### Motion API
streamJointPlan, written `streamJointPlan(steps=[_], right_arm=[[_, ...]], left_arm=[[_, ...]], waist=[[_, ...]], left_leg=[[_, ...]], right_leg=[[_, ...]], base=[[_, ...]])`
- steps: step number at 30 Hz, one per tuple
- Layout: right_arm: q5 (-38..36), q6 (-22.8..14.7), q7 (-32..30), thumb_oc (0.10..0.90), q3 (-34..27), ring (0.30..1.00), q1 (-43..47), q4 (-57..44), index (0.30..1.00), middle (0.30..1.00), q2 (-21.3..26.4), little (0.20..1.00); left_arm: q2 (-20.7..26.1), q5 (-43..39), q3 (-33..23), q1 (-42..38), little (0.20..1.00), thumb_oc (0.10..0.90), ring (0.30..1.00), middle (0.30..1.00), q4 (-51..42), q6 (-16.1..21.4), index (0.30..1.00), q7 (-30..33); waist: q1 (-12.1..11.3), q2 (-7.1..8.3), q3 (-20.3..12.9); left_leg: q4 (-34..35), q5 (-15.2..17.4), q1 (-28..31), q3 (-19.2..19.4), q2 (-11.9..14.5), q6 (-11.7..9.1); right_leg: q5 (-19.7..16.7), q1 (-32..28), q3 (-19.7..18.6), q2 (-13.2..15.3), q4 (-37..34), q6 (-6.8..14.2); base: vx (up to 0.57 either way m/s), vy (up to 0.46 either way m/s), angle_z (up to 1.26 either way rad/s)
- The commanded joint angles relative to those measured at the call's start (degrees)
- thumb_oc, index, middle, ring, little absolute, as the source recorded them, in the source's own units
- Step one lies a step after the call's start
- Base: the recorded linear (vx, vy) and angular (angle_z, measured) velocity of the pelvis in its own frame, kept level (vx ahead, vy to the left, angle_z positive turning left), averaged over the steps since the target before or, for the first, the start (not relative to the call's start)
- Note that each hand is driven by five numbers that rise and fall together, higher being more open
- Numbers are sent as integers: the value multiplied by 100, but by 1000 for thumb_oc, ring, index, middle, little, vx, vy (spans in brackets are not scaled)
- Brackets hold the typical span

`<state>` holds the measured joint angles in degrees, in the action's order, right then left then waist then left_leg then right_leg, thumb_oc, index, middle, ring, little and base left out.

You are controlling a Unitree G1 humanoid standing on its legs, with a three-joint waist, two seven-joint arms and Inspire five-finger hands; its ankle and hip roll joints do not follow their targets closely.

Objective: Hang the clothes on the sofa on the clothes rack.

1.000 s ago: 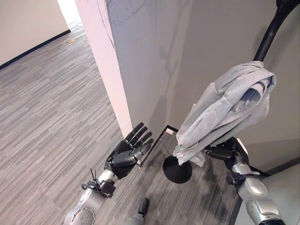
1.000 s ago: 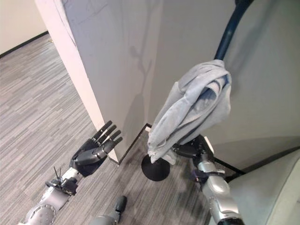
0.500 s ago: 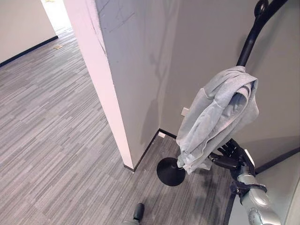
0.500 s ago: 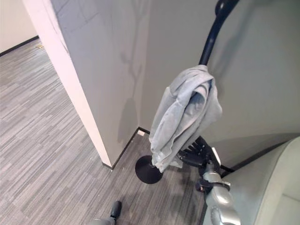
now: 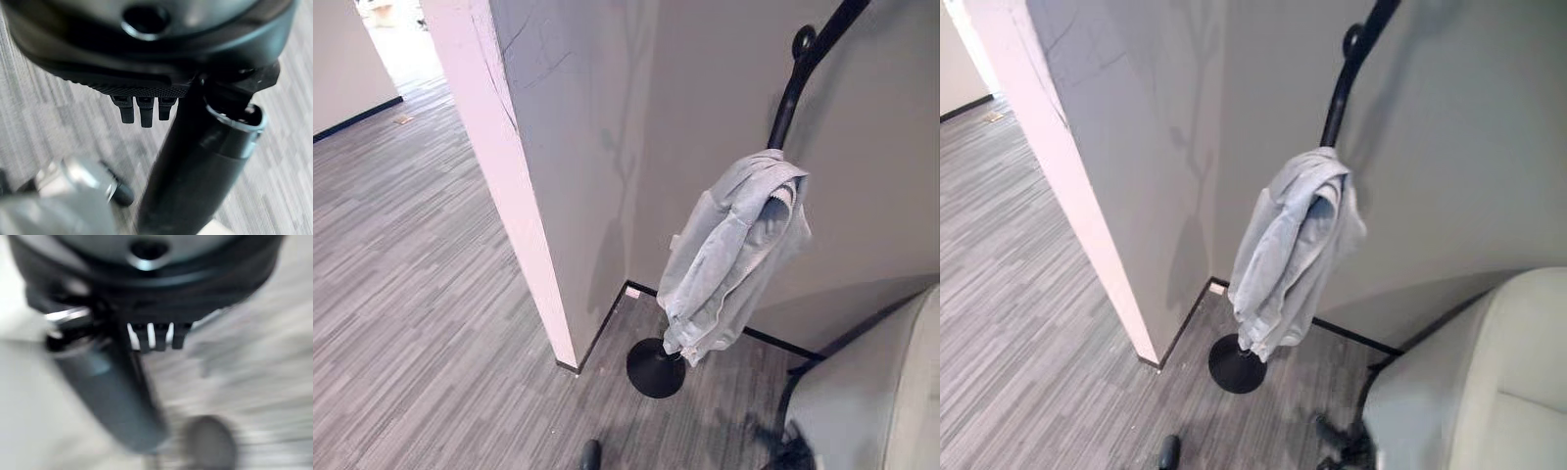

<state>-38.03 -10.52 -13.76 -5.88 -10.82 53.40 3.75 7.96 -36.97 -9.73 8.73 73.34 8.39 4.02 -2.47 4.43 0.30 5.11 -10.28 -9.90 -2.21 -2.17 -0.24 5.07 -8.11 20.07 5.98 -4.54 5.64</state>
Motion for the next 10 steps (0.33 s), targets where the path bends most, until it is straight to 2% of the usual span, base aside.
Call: streamJointPlan(steps=[1,2,3,7,10], right_arm=[[-927,-145,370,800,-142,900,48,47,900,900,157,900],[-1355,15,533,800,-252,900,232,974,900,900,129,900],[-1367,9,557,800,-259,900,256,1008,900,900,140,900],[-2113,240,733,800,-729,900,602,2290,900,900,199,900],[-2413,399,827,800,-845,900,779,2602,900,900,198,900]], left_arm=[[48,106,104,28,900,800,900,900,350,121,900,44],[68,136,182,-21,900,800,900,900,384,102,900,5],[66,135,184,-30,900,800,900,900,386,103,900,4],[67,220,259,-112,900,800,900,900,517,53,900,-121],[41,309,378,-133,900,800,900,900,536,23,900,-216]], waist=[[-196,-315,-114],[-206,-320,-123],[-211,-322,-116],[-257,-364,-150],[-290,-411,-178]], left_leg=[[-11,790,654,-142,446,-317],[-11,798,650,-137,436,-320],[-11,799,651,-135,437,-320],[-11,831,670,-163,418,-319],[-11,840,675,-181,412,-321]], right_leg=[[-419,603,-121,-30,-6,145],[-418,603,-130,-29,-8,146],[-417,603,-132,-29,-7,146],[-401,570,-115,-18,-25,155],[-398,547,-83,-1,-31,153]], base=[[9,32,-1],[0,0,0],[0,0,0],[27,16,1],[41,21,2]])
